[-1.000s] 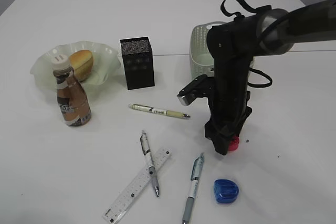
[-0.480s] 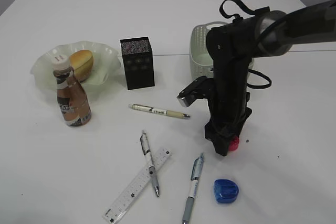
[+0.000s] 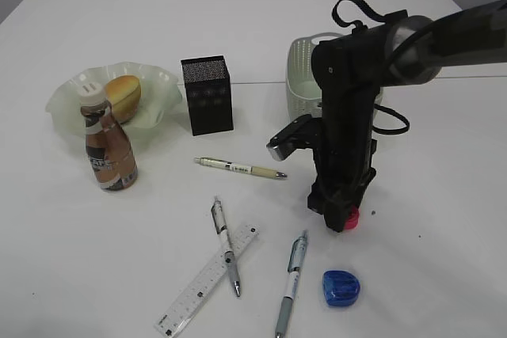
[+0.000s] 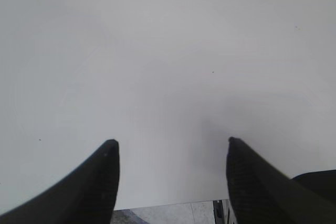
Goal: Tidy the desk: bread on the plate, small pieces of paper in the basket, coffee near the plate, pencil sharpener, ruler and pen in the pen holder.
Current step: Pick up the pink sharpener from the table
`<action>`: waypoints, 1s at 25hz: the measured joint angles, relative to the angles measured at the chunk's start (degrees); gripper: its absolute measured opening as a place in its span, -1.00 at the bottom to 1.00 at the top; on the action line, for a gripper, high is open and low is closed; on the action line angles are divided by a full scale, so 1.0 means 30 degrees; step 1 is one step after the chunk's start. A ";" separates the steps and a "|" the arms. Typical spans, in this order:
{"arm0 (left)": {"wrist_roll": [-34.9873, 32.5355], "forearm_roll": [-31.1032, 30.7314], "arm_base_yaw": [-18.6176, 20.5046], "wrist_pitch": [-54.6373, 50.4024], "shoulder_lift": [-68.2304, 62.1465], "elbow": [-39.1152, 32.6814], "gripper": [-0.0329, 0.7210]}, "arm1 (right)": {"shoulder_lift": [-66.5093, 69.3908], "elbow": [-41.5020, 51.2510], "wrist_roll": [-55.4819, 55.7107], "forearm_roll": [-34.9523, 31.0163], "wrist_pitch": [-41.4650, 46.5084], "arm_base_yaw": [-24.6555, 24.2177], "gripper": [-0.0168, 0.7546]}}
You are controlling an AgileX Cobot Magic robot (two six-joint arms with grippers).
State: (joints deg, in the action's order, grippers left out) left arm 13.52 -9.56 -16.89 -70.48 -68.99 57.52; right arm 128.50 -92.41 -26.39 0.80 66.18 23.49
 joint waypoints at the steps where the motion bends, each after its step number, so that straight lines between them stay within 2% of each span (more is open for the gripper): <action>1: 0.0000 0.0000 0.0000 0.0000 0.0000 0.0000 0.33 | 0.0000 0.0000 0.0000 -0.0044 0.0000 0.0000 -0.17; 6: 0.0000 0.0013 0.0000 0.0000 0.0000 0.0000 0.33 | 0.0095 -0.0258 0.0880 -0.0519 0.0478 0.0000 -0.19; 16: 0.0000 0.0331 0.0000 0.0000 0.0000 0.0000 0.33 | 0.0129 -0.3591 0.6835 -0.1234 0.0920 0.0000 -0.19; 25: 0.0000 0.0372 0.0000 0.0000 0.0000 0.0000 0.31 | 0.0160 -0.5322 0.7578 -0.4365 0.1111 0.0000 -0.19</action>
State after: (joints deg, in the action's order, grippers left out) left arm 13.52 -8.44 -16.89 -70.48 -68.99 57.52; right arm 128.98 -108.38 -3.66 -12.30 69.51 23.49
